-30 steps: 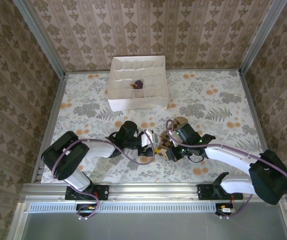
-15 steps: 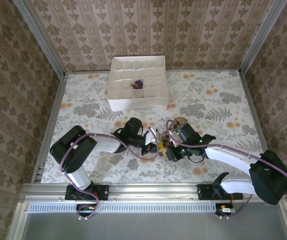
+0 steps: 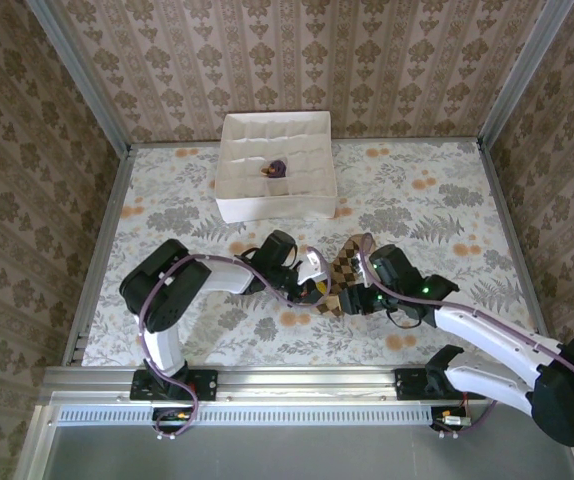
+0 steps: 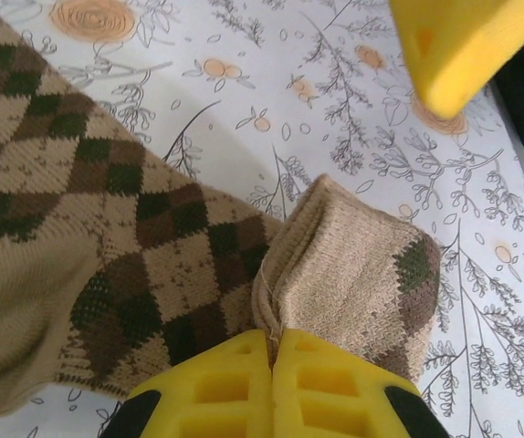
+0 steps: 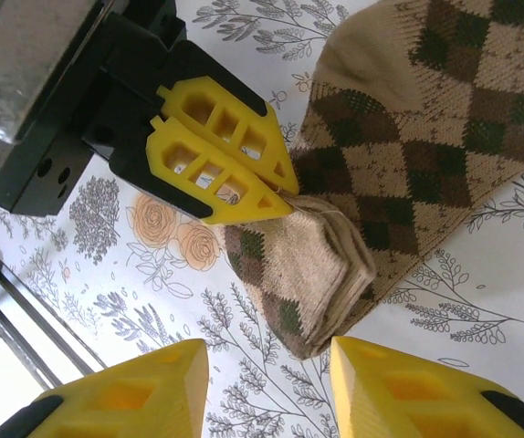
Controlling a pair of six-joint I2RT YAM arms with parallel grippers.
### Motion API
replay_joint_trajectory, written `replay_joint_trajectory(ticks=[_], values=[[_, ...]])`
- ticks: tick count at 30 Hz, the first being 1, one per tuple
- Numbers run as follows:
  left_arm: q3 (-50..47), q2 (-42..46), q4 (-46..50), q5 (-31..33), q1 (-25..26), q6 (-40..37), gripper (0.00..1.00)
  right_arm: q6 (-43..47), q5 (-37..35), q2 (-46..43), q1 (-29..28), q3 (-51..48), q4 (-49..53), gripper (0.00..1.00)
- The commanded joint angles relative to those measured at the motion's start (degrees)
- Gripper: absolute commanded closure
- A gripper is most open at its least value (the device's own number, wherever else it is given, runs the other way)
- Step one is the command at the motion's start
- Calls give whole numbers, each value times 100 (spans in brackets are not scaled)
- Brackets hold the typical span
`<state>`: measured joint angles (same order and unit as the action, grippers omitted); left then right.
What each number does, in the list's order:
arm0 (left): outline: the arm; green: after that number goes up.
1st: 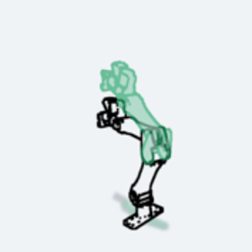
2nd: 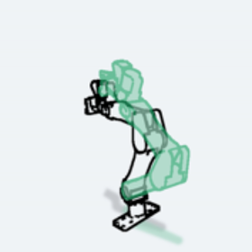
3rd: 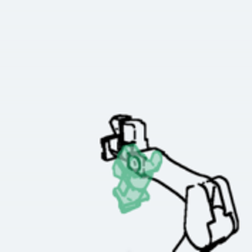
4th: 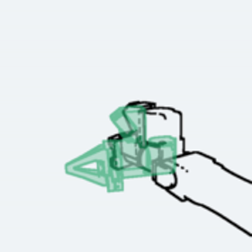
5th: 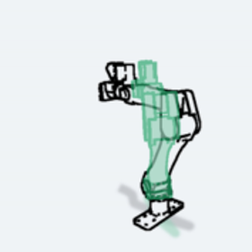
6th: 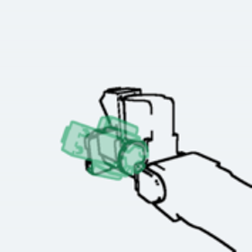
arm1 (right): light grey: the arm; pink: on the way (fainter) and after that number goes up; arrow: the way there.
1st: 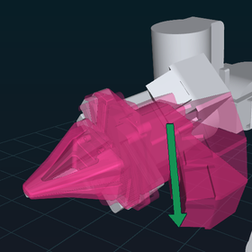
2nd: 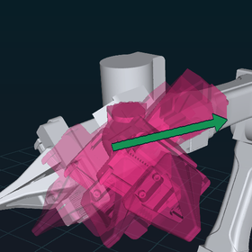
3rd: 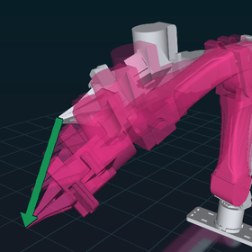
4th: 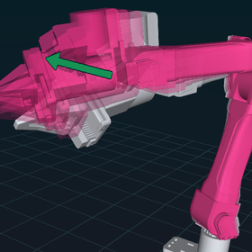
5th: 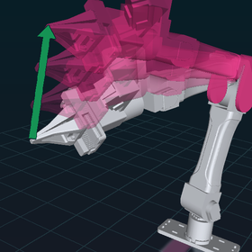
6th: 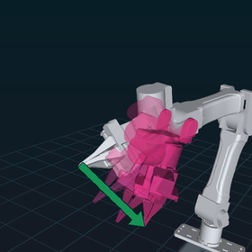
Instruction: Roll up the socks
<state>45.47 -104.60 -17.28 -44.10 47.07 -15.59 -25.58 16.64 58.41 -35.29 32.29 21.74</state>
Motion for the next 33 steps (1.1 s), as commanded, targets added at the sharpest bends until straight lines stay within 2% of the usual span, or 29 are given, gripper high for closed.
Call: replay_joint_trajectory(ticks=[1,10,16,17,21,23,29,33], values=[[135,-111,222,125,30,191,100,-323,-63,378,-63,-18,-369,64],[83,-219,168,410,73,346,100,-535,65,1852,-145,153,-894,83],[-94,-137,111,461,74,171,100,-1092,-458,2606,-136,155,-350,84],[-136,-95,111,486,70,71,97,-1142,-458,2696,-136,146,-313,85],[-354,371,146,690,76,-553,84,-1265,-555,2948,-136,184,-65,85],[-514,716,77,1005,102,-950,73,-1242,-521,3114,-120,240,61,85],[-991,1628,-91,1564,141,-2440,66,-1100,-320,3643,-101,461,300,86],[-1468,1892,-681,1832,267,-3229,64,-1064,-344,3638,-101,501,353,86]])
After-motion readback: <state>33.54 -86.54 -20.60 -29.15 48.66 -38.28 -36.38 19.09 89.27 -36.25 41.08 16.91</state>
